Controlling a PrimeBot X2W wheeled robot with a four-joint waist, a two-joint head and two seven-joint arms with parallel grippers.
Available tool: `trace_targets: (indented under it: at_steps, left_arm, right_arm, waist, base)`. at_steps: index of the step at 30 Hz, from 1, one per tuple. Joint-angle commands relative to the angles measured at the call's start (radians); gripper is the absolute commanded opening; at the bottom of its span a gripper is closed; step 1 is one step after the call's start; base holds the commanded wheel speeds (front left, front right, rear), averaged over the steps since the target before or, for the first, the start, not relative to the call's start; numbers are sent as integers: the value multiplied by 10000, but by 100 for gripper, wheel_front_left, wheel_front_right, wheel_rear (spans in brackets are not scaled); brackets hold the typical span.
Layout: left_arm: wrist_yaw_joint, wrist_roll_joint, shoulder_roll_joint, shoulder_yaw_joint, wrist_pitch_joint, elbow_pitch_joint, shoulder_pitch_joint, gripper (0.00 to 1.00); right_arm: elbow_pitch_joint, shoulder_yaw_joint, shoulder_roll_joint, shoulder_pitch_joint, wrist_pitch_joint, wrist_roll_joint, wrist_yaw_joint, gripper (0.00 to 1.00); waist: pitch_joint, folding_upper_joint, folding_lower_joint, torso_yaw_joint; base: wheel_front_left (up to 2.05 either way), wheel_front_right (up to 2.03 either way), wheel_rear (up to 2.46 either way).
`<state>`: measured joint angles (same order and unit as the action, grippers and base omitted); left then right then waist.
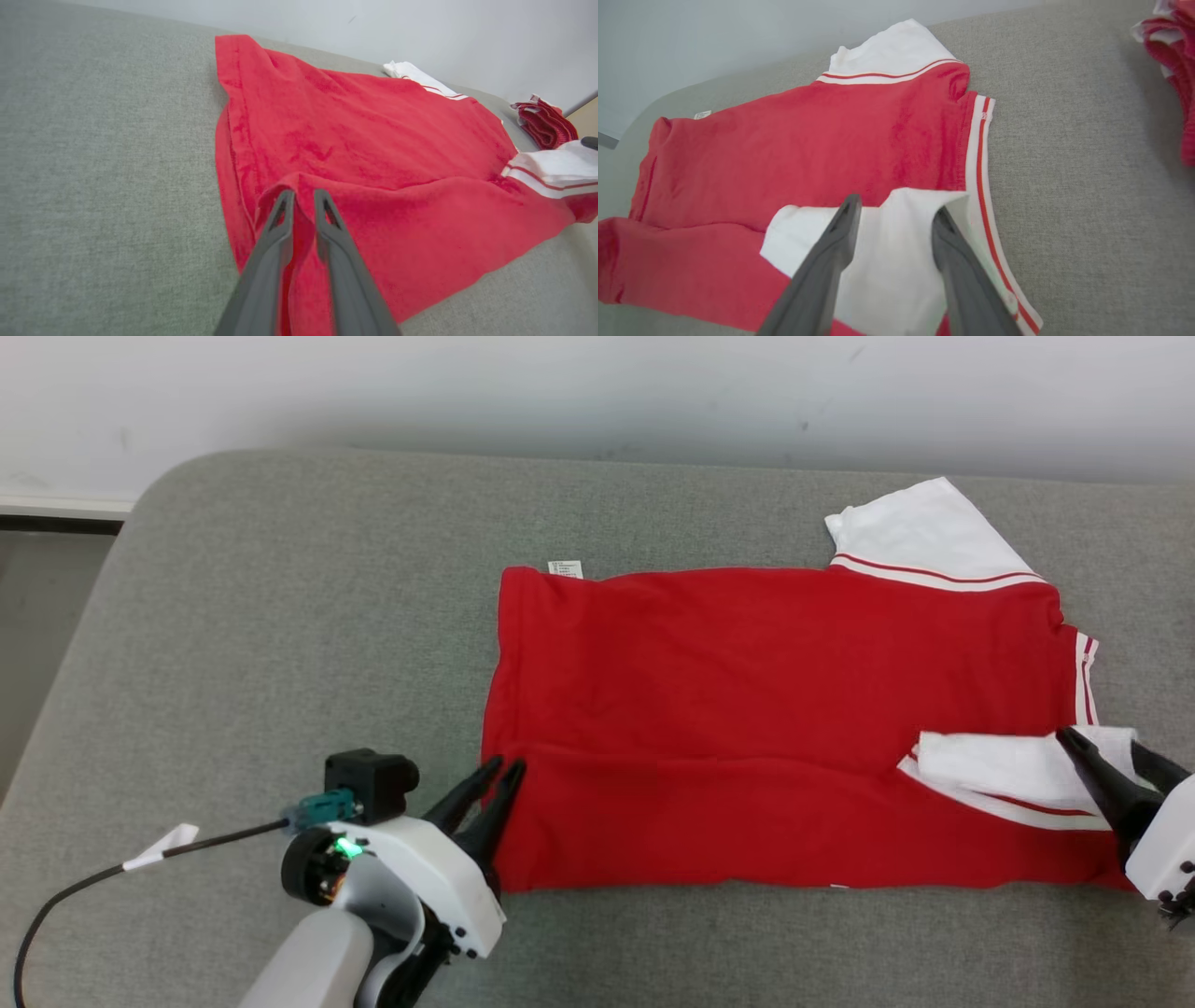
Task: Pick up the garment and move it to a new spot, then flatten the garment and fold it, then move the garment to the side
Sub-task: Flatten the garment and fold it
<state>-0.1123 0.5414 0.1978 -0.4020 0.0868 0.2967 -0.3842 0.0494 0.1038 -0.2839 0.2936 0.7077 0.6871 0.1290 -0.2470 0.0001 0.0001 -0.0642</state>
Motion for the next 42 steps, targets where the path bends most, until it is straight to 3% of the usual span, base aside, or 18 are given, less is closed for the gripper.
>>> trace_targets:
  at_steps: [1, 5, 10, 15, 25, 36, 42]
  left_arm:
    - [47, -150, -21, 15, -130, 106, -98, 100]
    - [170, 98, -52, 131, -169, 210, 103, 100]
    - [481, 376, 118, 459, -197, -616, 917, 100]
    - [658, 568, 287, 198, 485, -1549, 1771, 100]
    - [1028, 380, 497, -84, 1378, -1492, 1750, 100]
    - [1314, 151, 764, -16, 1364, -1251, 1712, 100]
    - [1178, 362, 857, -66, 1537, -1276, 1814, 100]
  right_arm:
    - [-98, -61, -84, 117, -153, -43, 27, 100]
    - [-588, -235, -406, -225, -809, -271, 27, 100]
    - [-1330, -559, -1339, -1164, -1376, -972, 27, 100]
    - [-1108, -677, -1812, -1920, -1661, -1693, 27, 100]
    - [355, -1191, -1556, -1514, -1983, -2026, 26, 100]
    - [1018, -1428, -1653, -1354, -2213, -1857, 26, 100]
    - [1147, -1464, -1737, -1347, -2185, -1680, 26, 100]
  waist:
    - [1, -1, -1, 22]
    - [111, -1, -1, 140]
    - [244, -1, -1, 385]
    - [75, -1, -1, 474]
    - [-312, -1, -1, 315]
    - [-219, -1, -1, 260]
    - [-233, -1, -1, 289]
  base:
    - [0, 0, 0]
    - [0, 0, 0]
    - [0, 0, 0]
    - [0, 0, 0]
    - [0, 0, 0]
    - [0, 0, 0]
    - [0, 0, 0]
